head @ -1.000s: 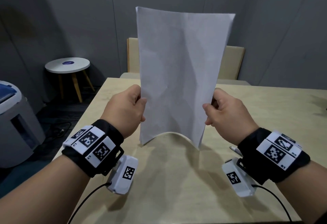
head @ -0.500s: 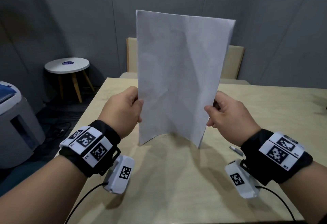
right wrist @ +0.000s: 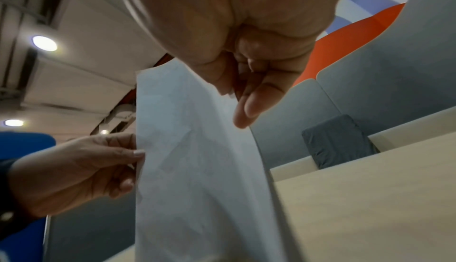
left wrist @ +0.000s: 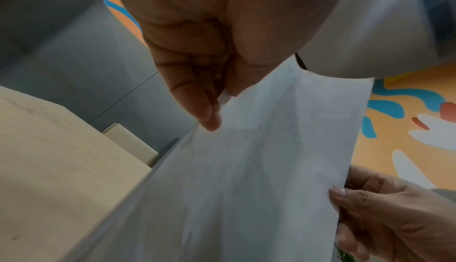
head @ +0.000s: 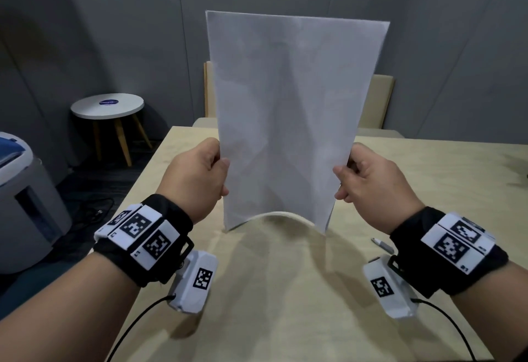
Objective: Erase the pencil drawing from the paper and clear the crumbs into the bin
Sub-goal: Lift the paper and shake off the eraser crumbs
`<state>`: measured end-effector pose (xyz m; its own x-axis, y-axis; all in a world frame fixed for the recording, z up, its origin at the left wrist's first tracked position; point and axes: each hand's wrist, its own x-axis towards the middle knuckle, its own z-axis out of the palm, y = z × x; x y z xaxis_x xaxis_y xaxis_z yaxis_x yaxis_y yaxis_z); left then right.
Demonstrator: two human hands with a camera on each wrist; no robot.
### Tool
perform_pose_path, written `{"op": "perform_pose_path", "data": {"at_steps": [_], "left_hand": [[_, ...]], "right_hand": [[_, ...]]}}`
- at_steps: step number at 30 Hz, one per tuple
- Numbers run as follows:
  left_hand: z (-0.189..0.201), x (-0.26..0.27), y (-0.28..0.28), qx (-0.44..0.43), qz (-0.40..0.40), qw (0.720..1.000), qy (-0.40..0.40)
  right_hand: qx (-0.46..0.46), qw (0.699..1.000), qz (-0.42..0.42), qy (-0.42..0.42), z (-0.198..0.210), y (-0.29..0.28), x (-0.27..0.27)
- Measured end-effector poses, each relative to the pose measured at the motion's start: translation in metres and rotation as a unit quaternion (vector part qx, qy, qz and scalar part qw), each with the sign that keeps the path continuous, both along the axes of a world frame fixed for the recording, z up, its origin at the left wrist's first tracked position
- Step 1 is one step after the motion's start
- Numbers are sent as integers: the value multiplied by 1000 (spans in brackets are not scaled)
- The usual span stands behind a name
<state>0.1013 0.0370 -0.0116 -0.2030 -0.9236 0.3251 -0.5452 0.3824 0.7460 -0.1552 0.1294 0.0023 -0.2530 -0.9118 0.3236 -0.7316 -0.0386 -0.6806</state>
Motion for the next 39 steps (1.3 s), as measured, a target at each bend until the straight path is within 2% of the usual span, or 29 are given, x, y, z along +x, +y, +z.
{"op": "perform_pose_path", "data": {"at_steps": [9,14,17,19,21,23,24,27,28,30,32,34,36,37,39], "left_hand": [[-1,4,-8,1,-24,1000,-19],[7,-2,-18,17,-54,994,97],[9,-8,-22,20,-67,990,119],[8,-11,-22,19,-73,990,120],[6,-11,-22,17,-73,990,119],[4,-10,-23,14,-71,990,119],[4,-9,-23,12,-69,991,117],[3,-9,-25,10,-66,991,118],[2,-9,-25,14,-66,991,120],[1,-9,-25,21,-66,989,128],[-1,-10,-25,26,-66,988,140],[0,-12,-24,31,-69,986,151],[1,-13,-24,36,-80,983,163],[1,-13,-25,37,-84,982,167],[1,-12,-27,30,-85,980,177]], "right_hand": [[17,999,20,-18,-7,-4,-11],[10,998,35,-48,-5,-4,-13],[15,999,16,-43,-8,-6,-15],[-38,998,-42,-7,-4,-2,-17],[-166,979,-100,58,6,10,-12],[-258,960,-75,86,15,18,4],[-253,964,-27,76,16,18,12],[-110,986,122,-41,14,2,41],[-91,982,153,-70,20,-5,47],[-112,963,204,-139,47,-21,59],[-139,927,240,-254,78,-35,66],[-121,895,250,-350,92,-53,68],[-39,891,208,-402,71,-66,68],[19,902,174,-394,51,-67,67],[130,936,139,-296,8,-56,62]]}}
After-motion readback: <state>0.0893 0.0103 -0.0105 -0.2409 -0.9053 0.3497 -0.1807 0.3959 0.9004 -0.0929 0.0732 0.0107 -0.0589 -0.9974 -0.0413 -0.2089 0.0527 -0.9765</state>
